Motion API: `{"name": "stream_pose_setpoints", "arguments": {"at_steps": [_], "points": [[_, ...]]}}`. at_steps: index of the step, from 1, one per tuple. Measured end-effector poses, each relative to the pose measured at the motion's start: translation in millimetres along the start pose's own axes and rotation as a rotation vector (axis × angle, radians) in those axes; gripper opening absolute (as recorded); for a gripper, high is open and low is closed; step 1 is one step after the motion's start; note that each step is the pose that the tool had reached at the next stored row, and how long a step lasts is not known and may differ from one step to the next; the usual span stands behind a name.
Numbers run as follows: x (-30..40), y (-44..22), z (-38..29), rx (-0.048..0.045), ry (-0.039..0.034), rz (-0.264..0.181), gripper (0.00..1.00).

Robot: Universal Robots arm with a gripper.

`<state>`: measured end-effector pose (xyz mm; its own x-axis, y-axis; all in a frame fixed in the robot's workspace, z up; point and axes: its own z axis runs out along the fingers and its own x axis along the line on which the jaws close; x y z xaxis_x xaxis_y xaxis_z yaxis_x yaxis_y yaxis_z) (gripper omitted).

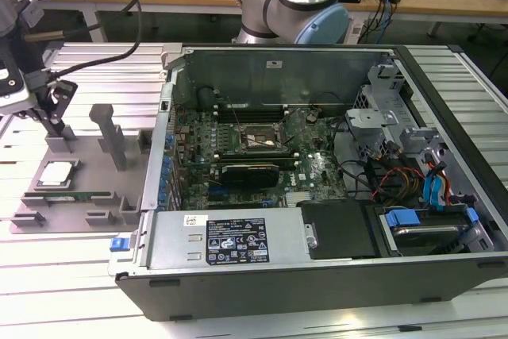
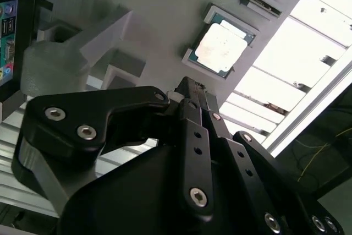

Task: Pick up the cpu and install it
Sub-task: 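Pick up the cpu and move it towards the insertion slot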

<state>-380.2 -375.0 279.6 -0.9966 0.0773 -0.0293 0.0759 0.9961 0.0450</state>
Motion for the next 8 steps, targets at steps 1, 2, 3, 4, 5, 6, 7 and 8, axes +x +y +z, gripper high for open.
{"name": "stream_pose_setpoints", "arguments": {"at_steps": [1,2,3,4,5,6,7,8], "points": [[1.4,-0.3,0.7,0.0001,0.0000,0.000,0.11],[3.6,-0.6,2.5,0.0000,-0.0001,0.000,0.11],[4.8,-0.8,4.6,0.0000,0.0000,0.000,0.11],[5.8,-0.9,6.6,0.0000,0.0000,0.000,0.11],[6.8,-1.2,9.6,0.0004,0.0003,0.000,0.11],[7.3,-1.2,10.6,0.0017,0.0024,0.000,0.11],[7.6,-1.3,11.4,0.0032,0.0057,0.001,0.11],[7.9,-1.4,12.3,0.0051,0.0108,0.002,0.11]]}}
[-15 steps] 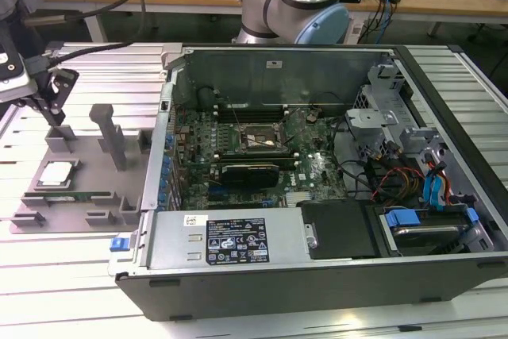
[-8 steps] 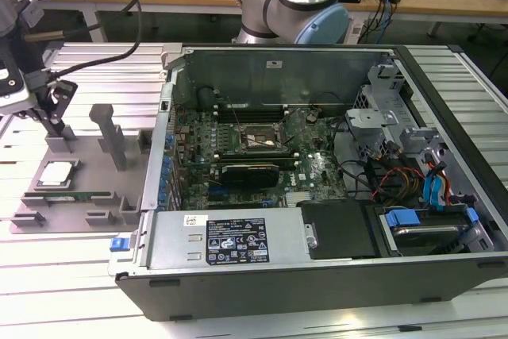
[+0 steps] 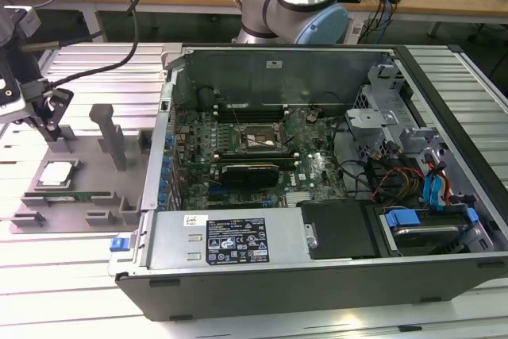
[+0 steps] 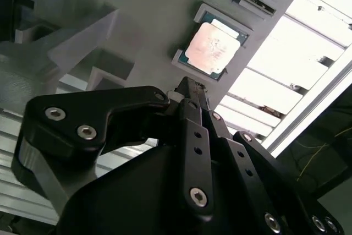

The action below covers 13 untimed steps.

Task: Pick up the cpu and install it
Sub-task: 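Pick up the cpu and move it towards the insertion slot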

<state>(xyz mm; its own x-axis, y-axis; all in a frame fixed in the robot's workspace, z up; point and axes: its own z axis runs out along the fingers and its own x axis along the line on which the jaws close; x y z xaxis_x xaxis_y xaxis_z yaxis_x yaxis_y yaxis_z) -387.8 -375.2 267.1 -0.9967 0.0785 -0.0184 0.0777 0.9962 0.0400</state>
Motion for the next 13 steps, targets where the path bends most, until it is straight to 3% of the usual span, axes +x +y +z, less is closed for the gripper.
{"name": "stream_pose_setpoints", "arguments": {"at_steps": [1,2,3,10,13], "points": [[0.2,0.0,0.6,0.0016,0.0055,0.001,0.11],[0.3,-0.1,2.5,0.0050,0.0211,0.002,0.11],[0.4,-0.4,4.8,0.0055,0.0242,0.002,0.11],[3.6,-9.7,21.4,0.0055,0.0243,0.002,0.11],[4.8,-19.0,28.4,0.0054,0.0243,0.002,0.11]]}}
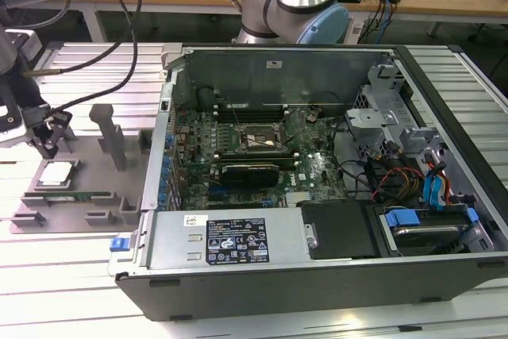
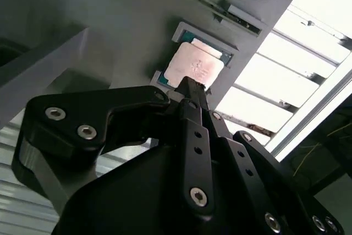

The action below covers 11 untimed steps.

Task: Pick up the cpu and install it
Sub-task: 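Pick up the cpu and move it towards the insertion slot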

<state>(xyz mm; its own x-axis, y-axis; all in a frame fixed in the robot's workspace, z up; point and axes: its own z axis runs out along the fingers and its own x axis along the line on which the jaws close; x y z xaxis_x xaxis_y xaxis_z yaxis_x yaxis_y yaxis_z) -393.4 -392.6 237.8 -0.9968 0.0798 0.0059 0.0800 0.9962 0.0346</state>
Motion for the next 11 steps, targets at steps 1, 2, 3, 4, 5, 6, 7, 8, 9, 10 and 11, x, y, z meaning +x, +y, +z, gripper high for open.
{"name": "stream_pose_setpoints", "arguments": {"at_steps": [1,2,3,4,5,6,7,8,9,10,11], "points": [[0.4,-2.6,3.5,-0.0004,0.0001,0.000,0.11],[0.9,-4.1,6.9,-0.0005,0.0001,0.000,0.11],[1.2,-4.7,10.3,-0.0007,0.0000,0.000,0.11],[1.9,-5.0,14.1,-0.0006,0.0001,0.000,0.11],[3.6,-5.3,19.3,-0.0006,0.0001,0.000,0.11],[3.9,-5.4,21.0,-0.0007,0.0001,0.000,0.11],[4.0,-5.5,21.6,-0.0005,0.0003,0.000,0.11],[4.1,-5.4,21.6,-0.0004,0.0004,0.000,0.11],[4.0,-5.4,21.8,-0.0006,0.0002,0.000,0.11],[4.0,-5.4,21.8,-0.0006,0.0002,0.000,0.11],[4.0,-5.4,21.8,-0.0006,0.0002,0.000,0.11]]}}
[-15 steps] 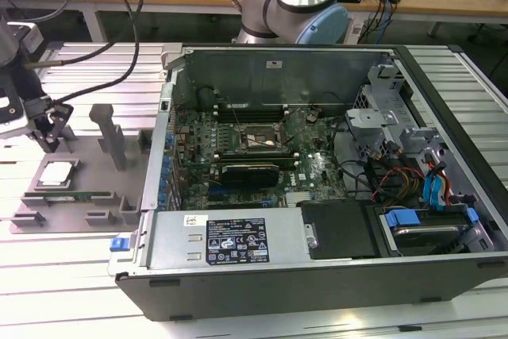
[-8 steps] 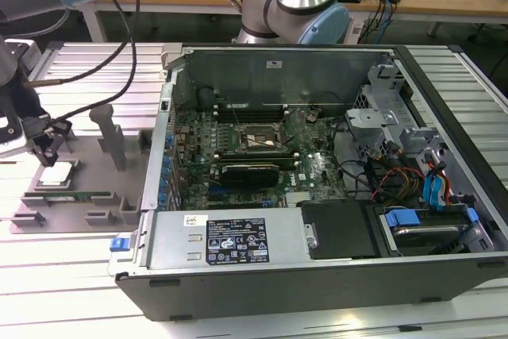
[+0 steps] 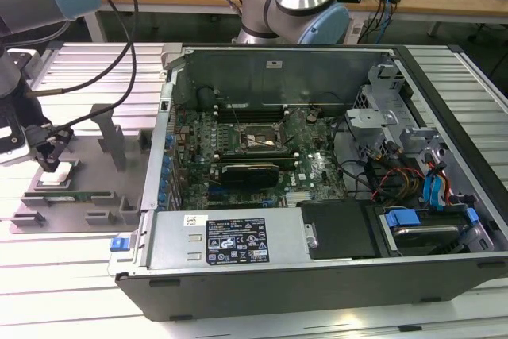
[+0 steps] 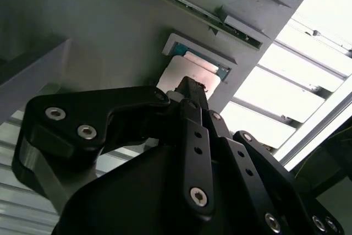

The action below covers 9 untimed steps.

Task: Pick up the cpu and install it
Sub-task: 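Pick up the cpu and move it towards the insertion slot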

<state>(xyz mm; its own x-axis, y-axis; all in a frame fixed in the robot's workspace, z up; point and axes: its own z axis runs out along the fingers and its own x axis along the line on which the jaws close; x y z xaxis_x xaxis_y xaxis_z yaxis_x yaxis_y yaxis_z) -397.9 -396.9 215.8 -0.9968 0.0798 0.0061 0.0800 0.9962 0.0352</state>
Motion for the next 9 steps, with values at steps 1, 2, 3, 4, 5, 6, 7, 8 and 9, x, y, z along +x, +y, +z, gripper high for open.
{"name": "stream_pose_setpoints", "arguments": {"at_steps": [1,2,3,4,5,6,7,8,9], "points": [[0.0,0.0,0.0,0.0000,0.0000,0.000,0.11],[0.0,0.0,0.0,0.0000,0.0000,0.000,0.11],[0.0,0.0,0.1,0.0001,0.0000,0.000,0.11],[0.0,0.0,0.1,0.0000,0.0000,0.000,0.17],[0.0,0.0,0.1,0.0000,0.0000,0.000,0.23],[0.0,0.0,0.1,0.0001,0.0000,0.000,0.30],[0.0,0.0,0.1,0.0000,0.0000,0.000,0.36],[0.0,0.0,0.2,0.0000,0.0000,0.000,0.48],[0.0,0.0,0.2,0.0000,0.0000,0.000,0.54]]}}
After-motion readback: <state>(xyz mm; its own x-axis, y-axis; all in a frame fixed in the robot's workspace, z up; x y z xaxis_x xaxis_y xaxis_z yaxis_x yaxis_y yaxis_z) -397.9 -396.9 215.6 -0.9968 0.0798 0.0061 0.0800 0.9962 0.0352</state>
